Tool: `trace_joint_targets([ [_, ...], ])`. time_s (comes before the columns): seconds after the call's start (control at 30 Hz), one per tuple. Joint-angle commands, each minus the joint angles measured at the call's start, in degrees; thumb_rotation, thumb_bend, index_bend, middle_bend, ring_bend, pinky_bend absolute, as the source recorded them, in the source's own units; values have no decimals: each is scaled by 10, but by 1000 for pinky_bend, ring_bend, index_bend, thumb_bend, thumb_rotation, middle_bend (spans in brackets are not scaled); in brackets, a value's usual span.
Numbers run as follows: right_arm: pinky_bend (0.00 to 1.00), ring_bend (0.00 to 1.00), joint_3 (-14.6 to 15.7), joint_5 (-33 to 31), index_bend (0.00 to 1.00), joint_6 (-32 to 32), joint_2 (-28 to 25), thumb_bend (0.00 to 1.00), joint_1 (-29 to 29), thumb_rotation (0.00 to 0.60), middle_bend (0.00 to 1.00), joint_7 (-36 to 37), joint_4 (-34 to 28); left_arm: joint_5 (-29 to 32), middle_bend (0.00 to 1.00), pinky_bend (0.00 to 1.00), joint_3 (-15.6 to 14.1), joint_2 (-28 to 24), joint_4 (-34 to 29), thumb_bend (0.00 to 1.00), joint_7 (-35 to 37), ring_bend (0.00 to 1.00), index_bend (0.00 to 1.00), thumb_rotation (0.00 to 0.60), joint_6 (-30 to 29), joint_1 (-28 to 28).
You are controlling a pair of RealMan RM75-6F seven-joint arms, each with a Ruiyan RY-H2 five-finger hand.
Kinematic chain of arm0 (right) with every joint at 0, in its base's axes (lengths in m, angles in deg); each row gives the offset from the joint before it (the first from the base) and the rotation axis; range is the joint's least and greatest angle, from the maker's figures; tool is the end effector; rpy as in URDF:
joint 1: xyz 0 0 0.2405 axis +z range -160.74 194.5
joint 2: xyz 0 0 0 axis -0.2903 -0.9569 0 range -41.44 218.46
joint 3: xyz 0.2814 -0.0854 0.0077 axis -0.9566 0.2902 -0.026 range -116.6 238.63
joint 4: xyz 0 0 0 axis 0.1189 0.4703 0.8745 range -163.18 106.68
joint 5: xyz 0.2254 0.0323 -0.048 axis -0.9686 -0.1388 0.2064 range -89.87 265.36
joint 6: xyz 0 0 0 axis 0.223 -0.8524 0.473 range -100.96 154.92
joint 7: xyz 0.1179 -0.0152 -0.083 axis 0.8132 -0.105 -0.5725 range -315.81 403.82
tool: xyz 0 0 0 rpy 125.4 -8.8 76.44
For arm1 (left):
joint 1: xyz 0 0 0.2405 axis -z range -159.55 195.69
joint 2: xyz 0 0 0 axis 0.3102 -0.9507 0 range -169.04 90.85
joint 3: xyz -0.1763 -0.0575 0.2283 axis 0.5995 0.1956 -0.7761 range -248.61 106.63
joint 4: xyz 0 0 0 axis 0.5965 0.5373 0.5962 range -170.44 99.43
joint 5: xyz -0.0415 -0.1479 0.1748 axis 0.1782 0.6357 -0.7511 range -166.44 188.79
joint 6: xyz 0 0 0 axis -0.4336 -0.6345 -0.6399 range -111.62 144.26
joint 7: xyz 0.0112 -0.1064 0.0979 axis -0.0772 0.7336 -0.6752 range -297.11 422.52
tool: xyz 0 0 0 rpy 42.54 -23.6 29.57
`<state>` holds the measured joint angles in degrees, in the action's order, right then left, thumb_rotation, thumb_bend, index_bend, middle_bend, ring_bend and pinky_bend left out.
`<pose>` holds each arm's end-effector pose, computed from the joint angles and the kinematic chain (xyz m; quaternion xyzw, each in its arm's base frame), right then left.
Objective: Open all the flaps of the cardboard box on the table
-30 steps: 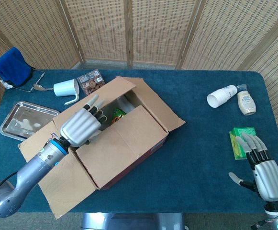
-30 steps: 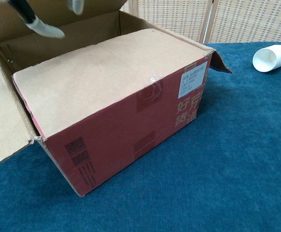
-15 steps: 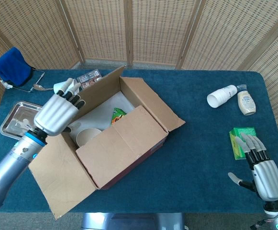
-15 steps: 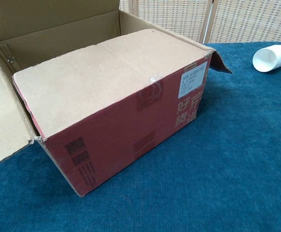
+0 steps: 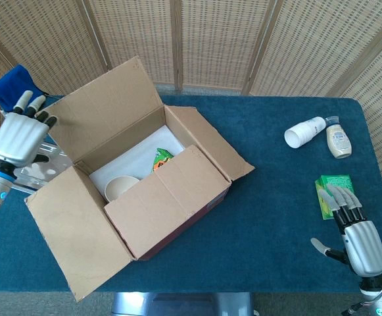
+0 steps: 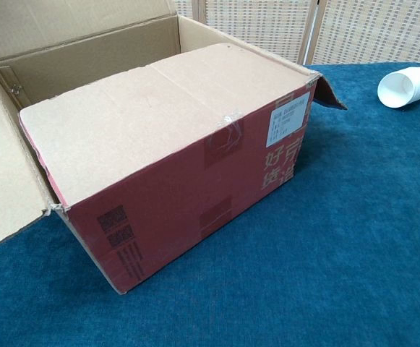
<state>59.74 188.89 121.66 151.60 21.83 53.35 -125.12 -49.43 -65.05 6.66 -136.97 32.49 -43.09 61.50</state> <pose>-0.2965 -0.1728 0.1594 0.5973 -0.3579 0.5377 0.4754 -0.2077 0.3901 0.2305 -0.7365 -0.1680 -0.2327 0.6125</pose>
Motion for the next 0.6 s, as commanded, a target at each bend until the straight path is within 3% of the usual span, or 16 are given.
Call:
trace_joint_targets([
  [0.03,0,0,1,1,0,-1,0,124,0,600,0,-1,-1,14,373,48,-6,29,41,0,24,129,350,404,16,-15],
  [0.3,0,0,2,1,0,-4,1,123,2,600,0,-1,-1,8,354,45,-2,64,75,0,65,129,350,405,27,-28],
  [0.6,0,0,3,5,0,-7,2,123,5,600,0,-3,-5,-65,305,85,18,82,29,0,96,130,344,416,2,-25],
])
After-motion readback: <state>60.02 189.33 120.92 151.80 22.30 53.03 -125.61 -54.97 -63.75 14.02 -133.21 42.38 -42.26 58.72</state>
